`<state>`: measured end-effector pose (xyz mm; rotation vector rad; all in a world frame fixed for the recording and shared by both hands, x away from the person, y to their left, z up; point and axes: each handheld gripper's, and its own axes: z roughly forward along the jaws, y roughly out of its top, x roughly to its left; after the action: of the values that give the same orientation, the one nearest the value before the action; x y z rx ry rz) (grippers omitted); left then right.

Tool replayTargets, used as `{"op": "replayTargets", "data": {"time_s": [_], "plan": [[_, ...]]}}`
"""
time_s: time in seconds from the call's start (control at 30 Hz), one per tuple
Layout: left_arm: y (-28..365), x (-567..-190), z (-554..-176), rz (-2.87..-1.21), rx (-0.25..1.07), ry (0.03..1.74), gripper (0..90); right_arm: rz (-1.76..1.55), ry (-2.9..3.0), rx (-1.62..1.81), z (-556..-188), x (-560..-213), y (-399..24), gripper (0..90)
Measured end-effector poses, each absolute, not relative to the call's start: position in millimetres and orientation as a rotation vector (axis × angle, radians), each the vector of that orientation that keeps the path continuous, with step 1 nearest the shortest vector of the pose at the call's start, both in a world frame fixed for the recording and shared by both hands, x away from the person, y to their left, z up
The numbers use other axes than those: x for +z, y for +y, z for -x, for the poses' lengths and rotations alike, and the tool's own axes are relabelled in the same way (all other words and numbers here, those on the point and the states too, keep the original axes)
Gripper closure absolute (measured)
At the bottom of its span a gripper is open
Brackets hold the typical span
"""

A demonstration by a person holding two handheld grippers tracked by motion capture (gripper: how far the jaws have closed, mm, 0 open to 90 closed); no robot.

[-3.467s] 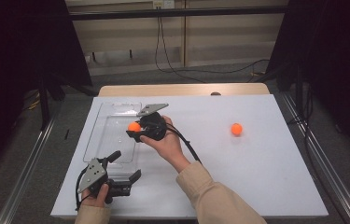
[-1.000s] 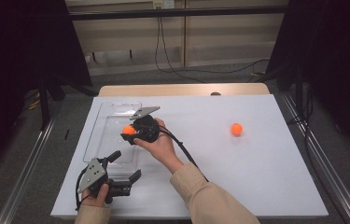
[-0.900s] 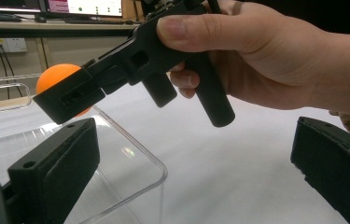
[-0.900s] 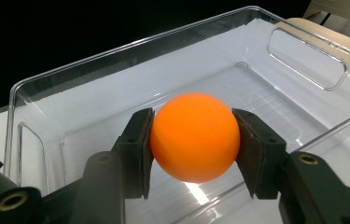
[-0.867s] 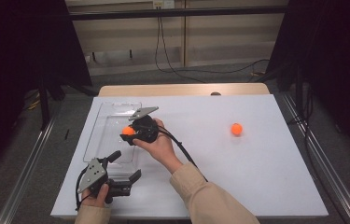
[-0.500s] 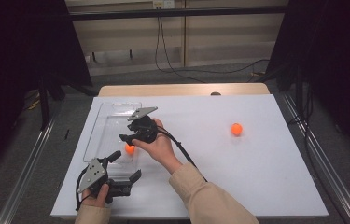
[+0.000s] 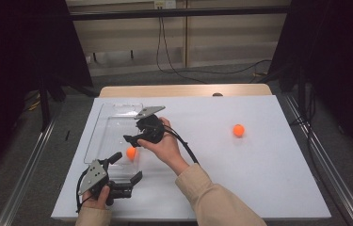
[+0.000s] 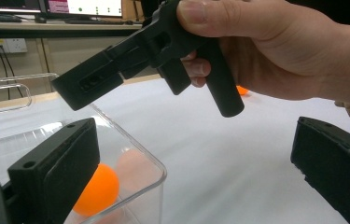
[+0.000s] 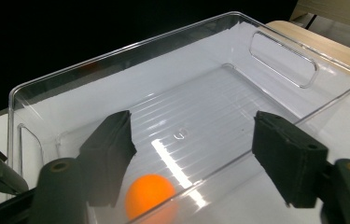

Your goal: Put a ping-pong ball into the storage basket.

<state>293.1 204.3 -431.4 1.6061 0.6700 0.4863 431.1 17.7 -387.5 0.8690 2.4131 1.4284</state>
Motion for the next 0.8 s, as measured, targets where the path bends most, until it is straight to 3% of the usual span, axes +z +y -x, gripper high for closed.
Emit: {"op": "replayTargets", "data": {"time_s": [0.27, 0.8], "plan": [[204.4, -431.2, -293.3, -1.610, 0.492, 0.665, 1.0, -0.906, 2.391, 1.420, -430.8, -386.2, 6.6, 19.3], [204.1, -431.2, -293.3, -1.609, 0.492, 0.666, 1.0, -0.935, 2.357, 1.438, -425.7, -386.6, -9.4, 11.2]]}}
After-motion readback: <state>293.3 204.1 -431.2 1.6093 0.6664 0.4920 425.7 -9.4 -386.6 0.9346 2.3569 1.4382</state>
